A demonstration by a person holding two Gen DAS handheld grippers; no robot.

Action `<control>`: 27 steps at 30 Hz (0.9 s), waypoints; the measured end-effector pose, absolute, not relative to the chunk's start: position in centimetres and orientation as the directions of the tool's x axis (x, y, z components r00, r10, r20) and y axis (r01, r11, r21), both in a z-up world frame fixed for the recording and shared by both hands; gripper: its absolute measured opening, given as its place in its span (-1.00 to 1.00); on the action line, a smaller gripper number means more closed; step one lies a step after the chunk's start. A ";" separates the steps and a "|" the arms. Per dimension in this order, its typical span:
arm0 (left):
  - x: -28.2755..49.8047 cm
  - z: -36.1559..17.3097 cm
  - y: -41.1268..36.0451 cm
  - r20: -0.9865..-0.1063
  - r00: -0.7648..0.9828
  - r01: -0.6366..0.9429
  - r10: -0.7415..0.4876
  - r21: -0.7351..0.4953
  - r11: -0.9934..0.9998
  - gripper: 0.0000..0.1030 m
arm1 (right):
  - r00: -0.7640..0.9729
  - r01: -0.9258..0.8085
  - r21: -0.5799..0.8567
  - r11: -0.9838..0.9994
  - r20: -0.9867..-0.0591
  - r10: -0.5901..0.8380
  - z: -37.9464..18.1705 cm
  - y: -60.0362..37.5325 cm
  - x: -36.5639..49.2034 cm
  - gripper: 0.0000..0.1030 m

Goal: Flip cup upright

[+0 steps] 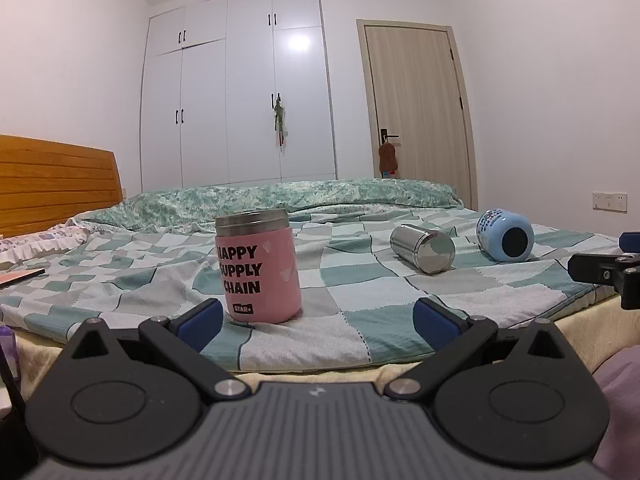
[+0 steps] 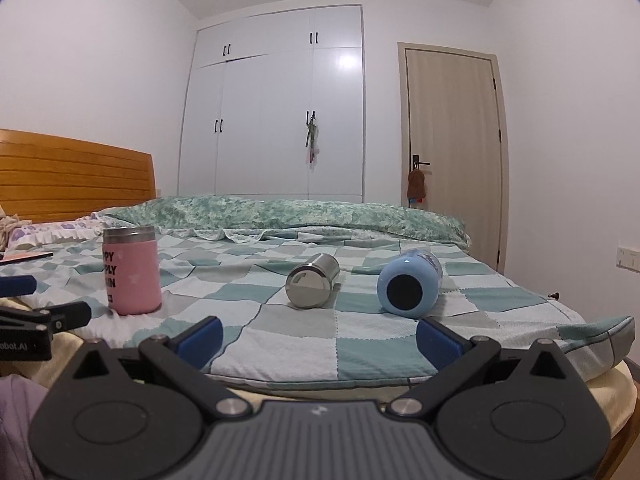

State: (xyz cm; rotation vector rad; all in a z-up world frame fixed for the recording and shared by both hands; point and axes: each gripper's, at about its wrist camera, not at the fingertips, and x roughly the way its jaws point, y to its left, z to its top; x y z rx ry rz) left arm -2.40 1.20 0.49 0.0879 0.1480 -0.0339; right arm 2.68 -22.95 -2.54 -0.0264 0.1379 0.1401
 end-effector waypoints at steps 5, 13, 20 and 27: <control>-2.5 0.5 1.3 -0.148 0.989 0.041 -0.029 0.085 0.996 1.00 | 0.981 -0.140 -0.018 0.990 -0.139 0.136 -2.5 -22.9 2.7 1.00; -2.5 0.5 1.3 -0.146 0.989 0.044 -0.032 0.084 0.995 1.00 | 0.981 -0.140 -0.019 0.990 -0.136 0.137 -2.6 -22.8 2.7 1.00; -2.5 0.5 1.3 -0.146 0.989 0.045 -0.032 0.084 0.995 1.00 | 0.981 -0.141 -0.019 0.990 -0.135 0.137 -2.6 -22.8 2.7 1.00; -2.6 0.5 1.3 -0.145 0.989 0.046 -0.033 0.084 0.995 1.00 | 0.981 -0.141 -0.019 0.990 -0.135 0.137 -2.6 -22.8 2.7 1.00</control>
